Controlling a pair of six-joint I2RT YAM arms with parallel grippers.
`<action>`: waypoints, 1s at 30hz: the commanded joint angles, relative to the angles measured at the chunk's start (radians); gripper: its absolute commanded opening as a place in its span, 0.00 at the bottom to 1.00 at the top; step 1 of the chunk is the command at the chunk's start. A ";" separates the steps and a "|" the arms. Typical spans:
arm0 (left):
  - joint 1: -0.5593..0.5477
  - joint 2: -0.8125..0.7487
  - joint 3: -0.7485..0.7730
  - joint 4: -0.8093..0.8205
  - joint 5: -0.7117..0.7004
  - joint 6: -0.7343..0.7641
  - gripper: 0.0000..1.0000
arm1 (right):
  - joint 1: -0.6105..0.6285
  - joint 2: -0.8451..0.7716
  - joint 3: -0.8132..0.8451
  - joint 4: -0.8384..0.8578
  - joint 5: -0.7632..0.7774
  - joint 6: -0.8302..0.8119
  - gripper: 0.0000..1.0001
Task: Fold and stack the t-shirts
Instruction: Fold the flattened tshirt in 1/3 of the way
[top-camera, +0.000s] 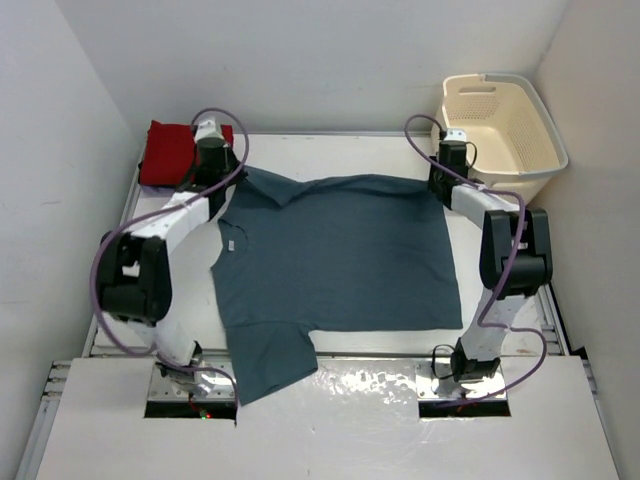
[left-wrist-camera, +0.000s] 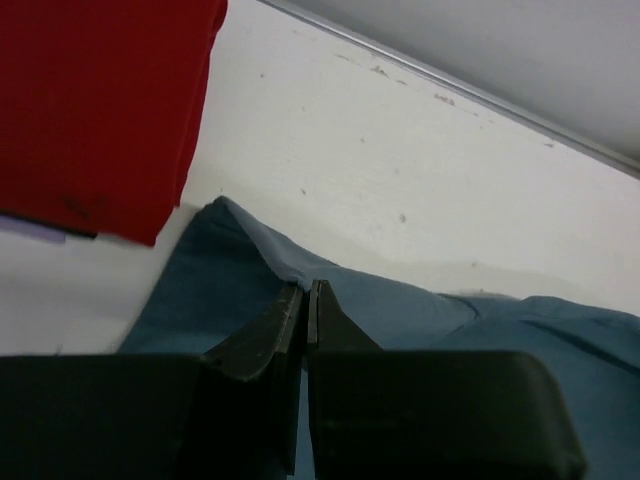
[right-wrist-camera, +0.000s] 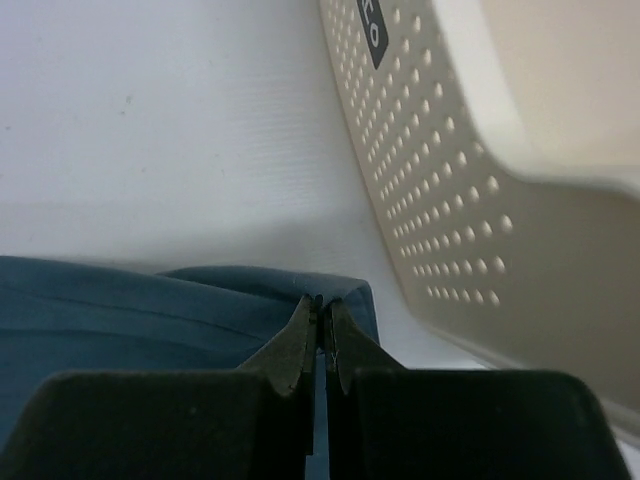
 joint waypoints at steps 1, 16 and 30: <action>0.008 -0.109 -0.098 -0.032 0.043 -0.075 0.00 | -0.005 -0.087 -0.024 -0.006 -0.008 -0.002 0.00; 0.003 -0.482 -0.415 -0.308 0.040 -0.258 0.00 | -0.005 -0.231 -0.096 -0.164 -0.013 -0.001 0.00; 0.002 -0.630 -0.464 -0.459 0.005 -0.308 0.00 | -0.007 -0.279 -0.151 -0.221 0.032 -0.024 0.00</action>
